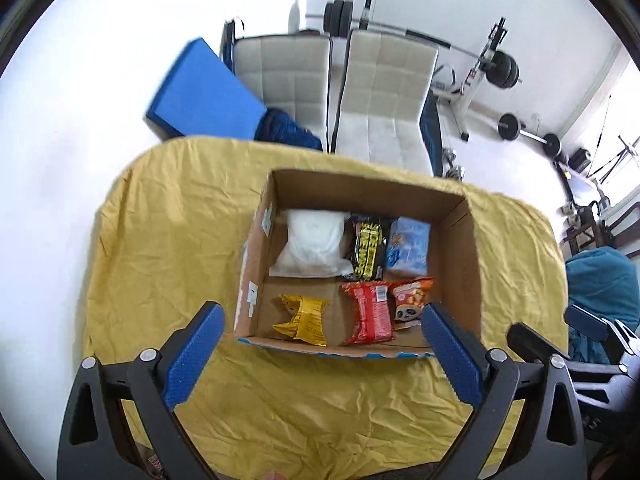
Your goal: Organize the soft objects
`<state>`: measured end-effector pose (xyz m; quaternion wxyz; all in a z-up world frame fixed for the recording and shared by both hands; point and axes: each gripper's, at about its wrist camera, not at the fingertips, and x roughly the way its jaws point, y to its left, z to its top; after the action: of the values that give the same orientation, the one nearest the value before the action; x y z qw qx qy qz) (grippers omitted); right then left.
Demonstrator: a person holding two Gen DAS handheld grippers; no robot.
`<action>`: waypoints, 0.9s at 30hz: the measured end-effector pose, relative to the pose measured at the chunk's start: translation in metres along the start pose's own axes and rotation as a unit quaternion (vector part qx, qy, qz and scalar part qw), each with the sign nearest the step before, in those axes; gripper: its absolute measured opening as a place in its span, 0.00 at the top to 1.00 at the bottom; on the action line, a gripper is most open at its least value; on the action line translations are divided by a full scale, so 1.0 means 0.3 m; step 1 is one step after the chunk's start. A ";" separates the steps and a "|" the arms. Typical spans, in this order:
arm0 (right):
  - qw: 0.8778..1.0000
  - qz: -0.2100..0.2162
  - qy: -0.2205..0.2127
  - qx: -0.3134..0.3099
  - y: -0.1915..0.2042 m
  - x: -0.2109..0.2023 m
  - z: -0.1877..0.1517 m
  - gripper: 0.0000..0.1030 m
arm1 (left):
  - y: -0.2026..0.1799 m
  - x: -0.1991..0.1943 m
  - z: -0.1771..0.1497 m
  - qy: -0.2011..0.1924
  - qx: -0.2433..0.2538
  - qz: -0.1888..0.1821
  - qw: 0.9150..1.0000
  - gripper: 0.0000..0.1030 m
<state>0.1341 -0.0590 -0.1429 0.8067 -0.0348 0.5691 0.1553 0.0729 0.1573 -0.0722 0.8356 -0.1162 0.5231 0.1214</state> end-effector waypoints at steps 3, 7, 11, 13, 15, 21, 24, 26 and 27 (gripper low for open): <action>1.000 0.003 -0.016 -0.008 -0.008 -0.116 -0.032 0.00 | -0.018 -0.073 -0.019 -0.012 0.004 -0.010 1.000 0.02; 0.999 -0.003 -0.030 -0.014 -0.021 -0.232 -0.079 0.00 | -0.049 -0.158 -0.050 -0.027 0.020 -0.007 0.999 0.02; 0.999 -0.005 -0.040 -0.015 -0.029 -0.317 -0.119 0.00 | -0.066 -0.216 -0.077 -0.033 0.022 -0.015 0.999 0.00; 0.999 -0.004 -0.045 -0.015 -0.031 -0.359 -0.138 0.00 | -0.071 -0.242 -0.087 -0.035 0.017 -0.021 0.999 0.00; 0.998 -0.008 -0.052 -0.016 -0.030 -0.390 -0.155 0.00 | -0.074 -0.265 -0.093 -0.042 0.015 -0.019 0.999 0.00; 0.998 -0.016 -0.062 -0.016 -0.034 -0.443 -0.183 0.00 | -0.074 -0.327 -0.114 -0.054 0.005 -0.017 0.998 0.00; 0.998 -0.020 -0.062 -0.016 -0.037 -0.457 -0.193 0.00 | -0.074 -0.345 -0.122 -0.060 0.007 -0.013 0.998 0.00; 0.998 -0.022 -0.061 -0.015 -0.040 -0.461 -0.194 0.00 | -0.071 -0.355 -0.129 -0.065 0.005 -0.014 0.998 0.00; 0.998 -0.023 -0.061 -0.014 -0.042 -0.463 -0.196 0.00 | -0.069 -0.359 -0.131 -0.066 0.004 -0.014 0.998 0.00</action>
<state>0.0421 -0.1140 -0.0360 0.8427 -0.0494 0.5158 0.1463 0.0007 0.1163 0.0095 0.8704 -0.1120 0.4653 0.1154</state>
